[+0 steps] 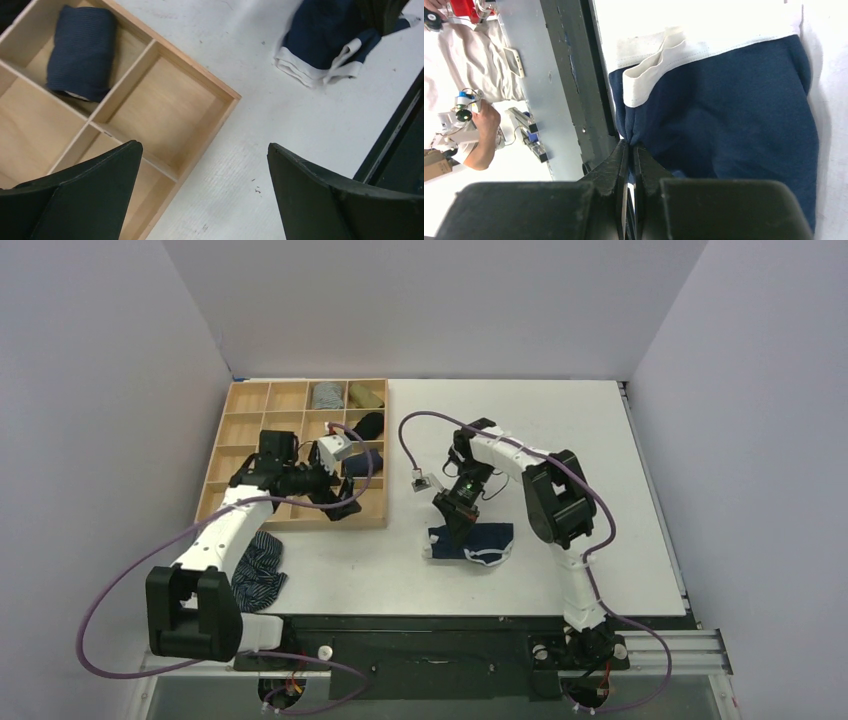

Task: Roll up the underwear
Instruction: Fold the underwear at the center of the board.

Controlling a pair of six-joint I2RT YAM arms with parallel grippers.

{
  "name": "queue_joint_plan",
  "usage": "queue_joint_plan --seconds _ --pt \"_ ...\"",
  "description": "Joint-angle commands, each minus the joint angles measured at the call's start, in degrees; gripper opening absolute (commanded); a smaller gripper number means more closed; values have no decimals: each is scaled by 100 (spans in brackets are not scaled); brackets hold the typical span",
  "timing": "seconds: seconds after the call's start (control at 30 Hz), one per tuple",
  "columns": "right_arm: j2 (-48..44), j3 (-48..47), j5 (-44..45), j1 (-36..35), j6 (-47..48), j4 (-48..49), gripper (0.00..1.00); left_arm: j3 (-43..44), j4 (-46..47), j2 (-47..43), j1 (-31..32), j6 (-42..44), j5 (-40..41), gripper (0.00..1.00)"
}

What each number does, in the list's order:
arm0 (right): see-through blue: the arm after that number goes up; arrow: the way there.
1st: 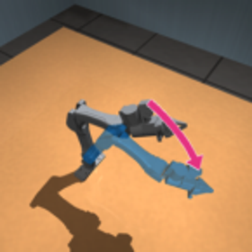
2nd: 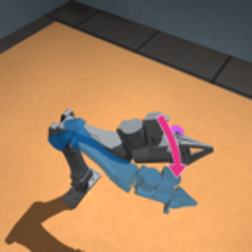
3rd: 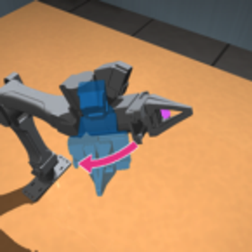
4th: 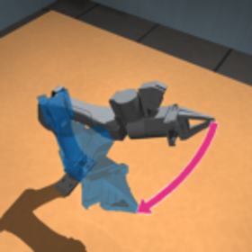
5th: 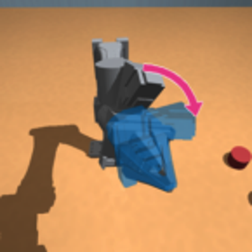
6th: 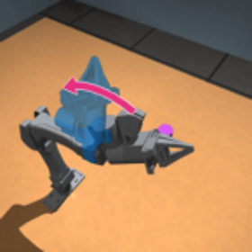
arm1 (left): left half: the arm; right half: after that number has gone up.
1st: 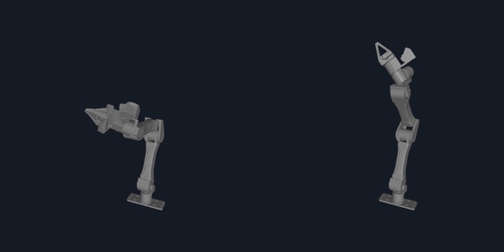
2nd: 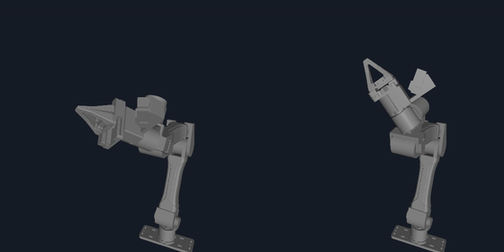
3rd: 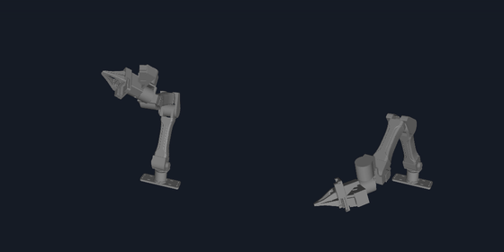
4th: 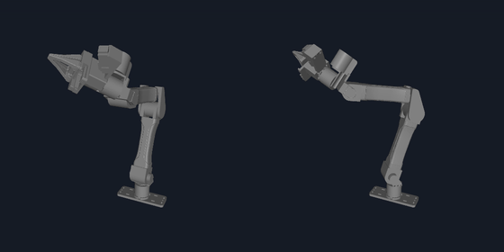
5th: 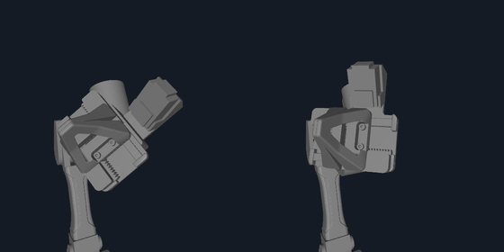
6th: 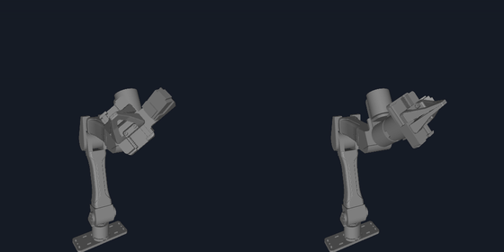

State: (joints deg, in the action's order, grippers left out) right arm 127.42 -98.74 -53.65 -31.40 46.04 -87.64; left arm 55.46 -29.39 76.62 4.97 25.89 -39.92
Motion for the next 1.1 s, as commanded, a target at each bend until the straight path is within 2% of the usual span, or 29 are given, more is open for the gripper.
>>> queue_joint_plan --seconds 0.0,0.1,0.2,0.33,0.47,0.67,1.07 --pt "-151 -307 -416 111 104 -215 0 -112 -252 -311 248 691 -311 97" --pt "-150 -377 -441 169 47 -211 0 -121 -499 -314 682 884 -429 97" --pt "-110 -387 -430 183 29 -204 0 -92 -550 -256 1467 998 -252 97" --pt "-85 -353 -417 193 57 -197 0 -114 -139 -39 2355 979 -8 97" --pt "-85 -356 -418 212 71 -201 0 -93 575 324 2963 904 92 97" --pt "-84 -330 -405 222 87 -198 0 -453 2052 659 3371 727 431 97" --pt "3 -356 -427 221 98 -204 0 -545 2846 1175 3865 563 747 99"
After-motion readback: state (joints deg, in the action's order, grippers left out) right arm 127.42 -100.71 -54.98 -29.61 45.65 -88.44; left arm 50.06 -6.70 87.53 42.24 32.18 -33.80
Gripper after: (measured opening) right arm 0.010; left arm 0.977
